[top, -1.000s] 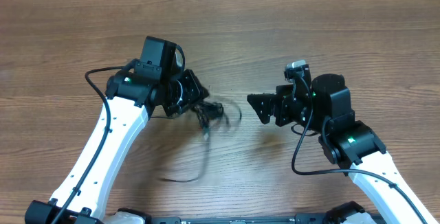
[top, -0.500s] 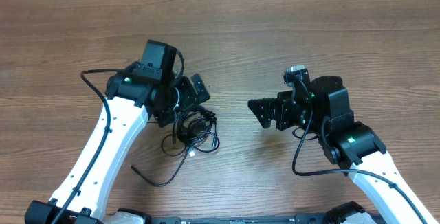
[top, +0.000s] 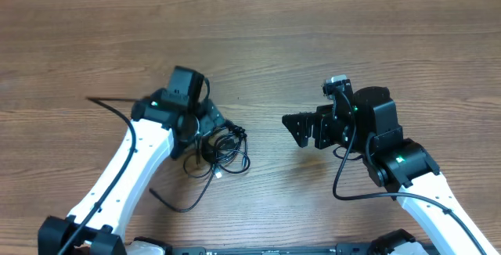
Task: Untangle cables
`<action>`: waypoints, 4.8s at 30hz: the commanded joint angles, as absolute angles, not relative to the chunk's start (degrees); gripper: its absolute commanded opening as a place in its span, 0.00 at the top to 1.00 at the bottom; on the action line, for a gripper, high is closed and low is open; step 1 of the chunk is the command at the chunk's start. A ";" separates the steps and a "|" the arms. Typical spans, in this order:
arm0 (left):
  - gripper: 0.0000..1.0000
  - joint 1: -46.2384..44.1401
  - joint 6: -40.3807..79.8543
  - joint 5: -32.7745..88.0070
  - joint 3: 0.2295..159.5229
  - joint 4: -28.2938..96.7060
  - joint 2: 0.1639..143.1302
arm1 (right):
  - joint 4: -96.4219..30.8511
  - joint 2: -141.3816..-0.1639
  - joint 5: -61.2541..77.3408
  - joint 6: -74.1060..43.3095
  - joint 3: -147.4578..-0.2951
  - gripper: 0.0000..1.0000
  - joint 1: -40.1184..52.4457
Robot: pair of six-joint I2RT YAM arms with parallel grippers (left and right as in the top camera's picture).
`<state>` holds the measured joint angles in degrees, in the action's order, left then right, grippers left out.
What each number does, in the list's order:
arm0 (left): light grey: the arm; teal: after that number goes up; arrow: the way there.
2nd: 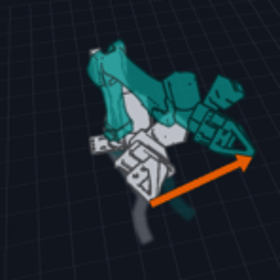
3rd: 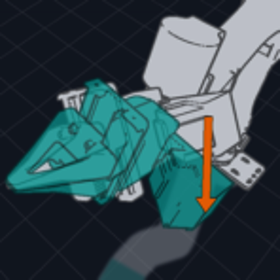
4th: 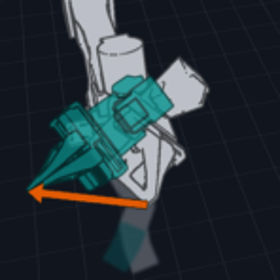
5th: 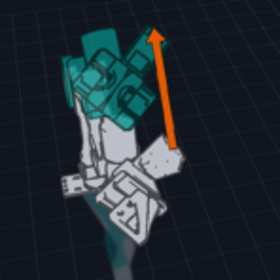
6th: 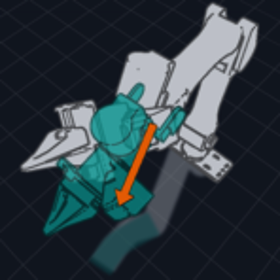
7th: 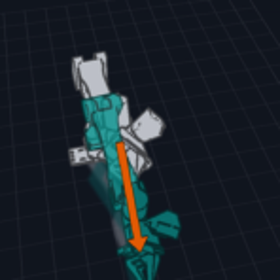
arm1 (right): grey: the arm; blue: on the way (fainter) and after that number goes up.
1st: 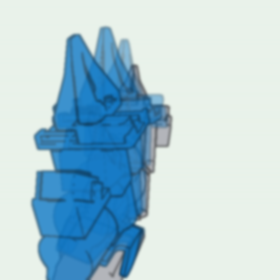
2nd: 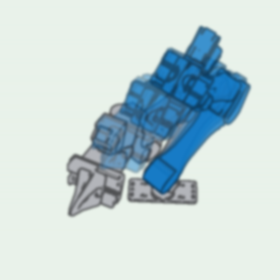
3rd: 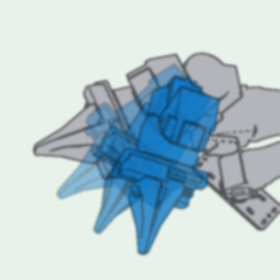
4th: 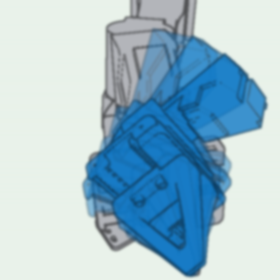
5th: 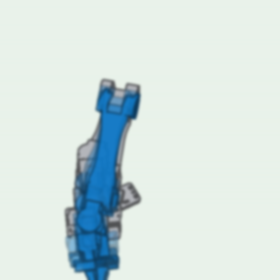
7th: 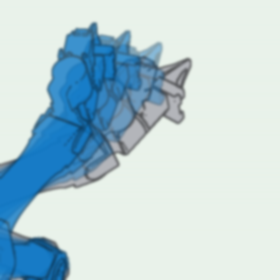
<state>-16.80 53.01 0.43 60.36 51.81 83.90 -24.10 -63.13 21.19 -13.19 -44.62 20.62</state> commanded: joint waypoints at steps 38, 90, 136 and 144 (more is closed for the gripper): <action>0.66 -16.91 56.75 -1.45 55.83 42.81 98.96 | -25.89 -62.54 21.54 -12.53 -45.39 0.05 20.51; 0.96 -16.80 56.75 1.58 54.50 40.16 98.39 | -26.04 -62.54 21.58 -12.56 -45.39 0.10 20.51; 0.96 -20.05 61.82 38.20 67.83 31.88 86.00 | -21.76 -62.76 37.71 -12.05 -45.39 0.13 20.56; 0.96 -20.05 61.65 43.81 67.85 27.07 86.00 | -21.76 -64.77 35.16 -11.88 -45.39 0.14 20.56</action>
<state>-19.53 61.36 40.91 66.41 27.24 87.11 -21.98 -63.86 36.97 -12.58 -44.62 20.62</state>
